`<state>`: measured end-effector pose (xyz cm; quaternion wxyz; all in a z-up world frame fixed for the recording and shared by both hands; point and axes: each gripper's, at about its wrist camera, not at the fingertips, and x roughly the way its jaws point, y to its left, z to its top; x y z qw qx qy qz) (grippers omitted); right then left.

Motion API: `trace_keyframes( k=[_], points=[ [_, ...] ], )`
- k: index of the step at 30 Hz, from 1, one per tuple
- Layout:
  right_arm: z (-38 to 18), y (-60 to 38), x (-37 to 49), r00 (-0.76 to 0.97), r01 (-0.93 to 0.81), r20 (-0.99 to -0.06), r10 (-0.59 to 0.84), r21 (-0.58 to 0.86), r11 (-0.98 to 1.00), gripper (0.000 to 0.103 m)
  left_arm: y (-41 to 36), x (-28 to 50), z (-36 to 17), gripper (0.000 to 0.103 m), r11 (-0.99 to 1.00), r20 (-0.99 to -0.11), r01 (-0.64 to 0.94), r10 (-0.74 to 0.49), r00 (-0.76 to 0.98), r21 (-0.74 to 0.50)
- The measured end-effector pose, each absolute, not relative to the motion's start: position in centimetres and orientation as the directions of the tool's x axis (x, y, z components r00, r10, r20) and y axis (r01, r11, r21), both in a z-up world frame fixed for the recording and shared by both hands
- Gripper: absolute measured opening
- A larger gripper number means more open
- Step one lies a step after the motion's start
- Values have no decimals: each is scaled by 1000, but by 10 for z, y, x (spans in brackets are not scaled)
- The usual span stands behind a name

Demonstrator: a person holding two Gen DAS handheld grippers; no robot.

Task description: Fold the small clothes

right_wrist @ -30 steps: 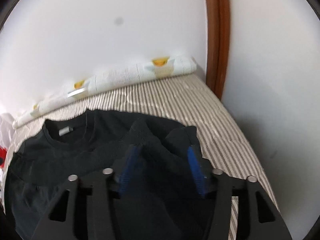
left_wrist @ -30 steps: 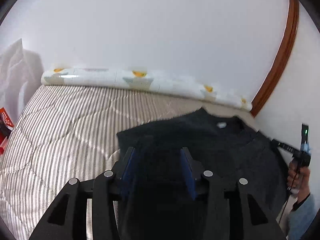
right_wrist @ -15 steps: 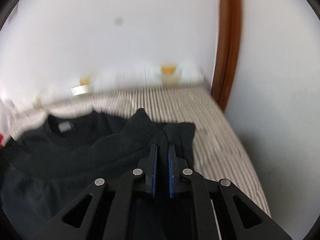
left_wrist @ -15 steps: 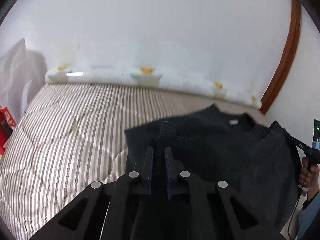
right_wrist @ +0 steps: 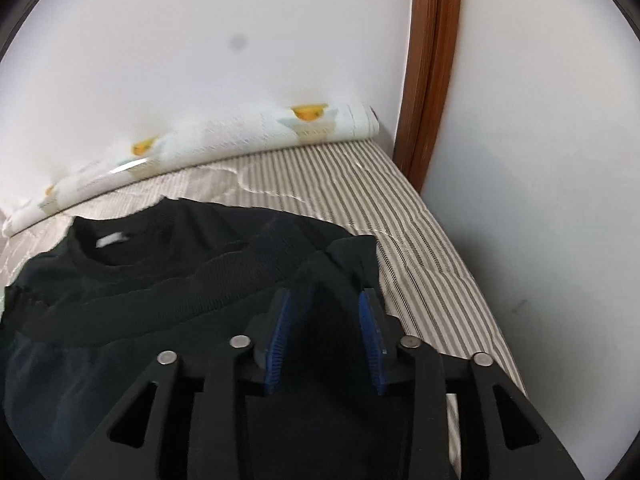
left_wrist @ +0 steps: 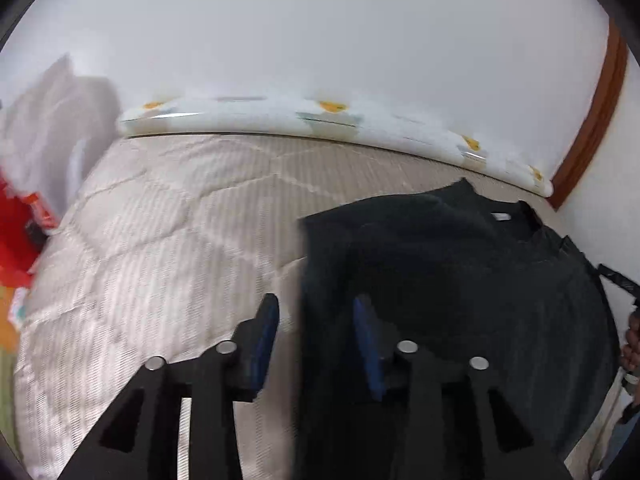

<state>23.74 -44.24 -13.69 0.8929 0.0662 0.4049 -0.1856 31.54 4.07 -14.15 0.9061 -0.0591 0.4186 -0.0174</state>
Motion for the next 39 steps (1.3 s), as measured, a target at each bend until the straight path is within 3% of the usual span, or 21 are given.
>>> trace_keyframes(
  k=[3, 6, 10, 16, 18, 28, 32, 39],
  points=[
    [-122, -405, 227, 627, 348, -735, -259, -33, 937, 44, 71, 287, -143, 39, 994, -775, -67, -24, 631, -85],
    [-115, -346, 213, 657, 287, -717, -235, -50, 957, 58, 109, 247, -145, 51, 988, -782, -130, 18, 623, -81],
    [-119, -276, 196, 686, 217, -709, -164, -16, 976, 69, 149, 191, -154, 53, 977, -783, -213, 127, 608, -6],
    [-153, -161, 169, 667, 55, -740, -83, -63, 997, 70, 193, 125, -173, 56, 960, -796, -280, 163, 583, -8],
    [-162, -137, 163, 656, 28, -751, -74, -74, 997, 70, 198, 111, -173, 63, 963, -775, -268, 172, 608, 4],
    [-186, -26, 124, 659, -155, -752, 11, -122, 980, 71, 211, 110, -176, 67, 961, -759, -275, 188, 623, 12],
    [-194, 3, 114, 699, -166, -714, -35, -209, 964, 71, 210, 109, -178, 73, 961, -762, -277, 188, 620, 12],
    [-191, 15, 109, 706, -162, -707, -37, -212, 964, 71, 208, 109, -178, 77, 963, -764, -268, 183, 619, 14]
  ],
)
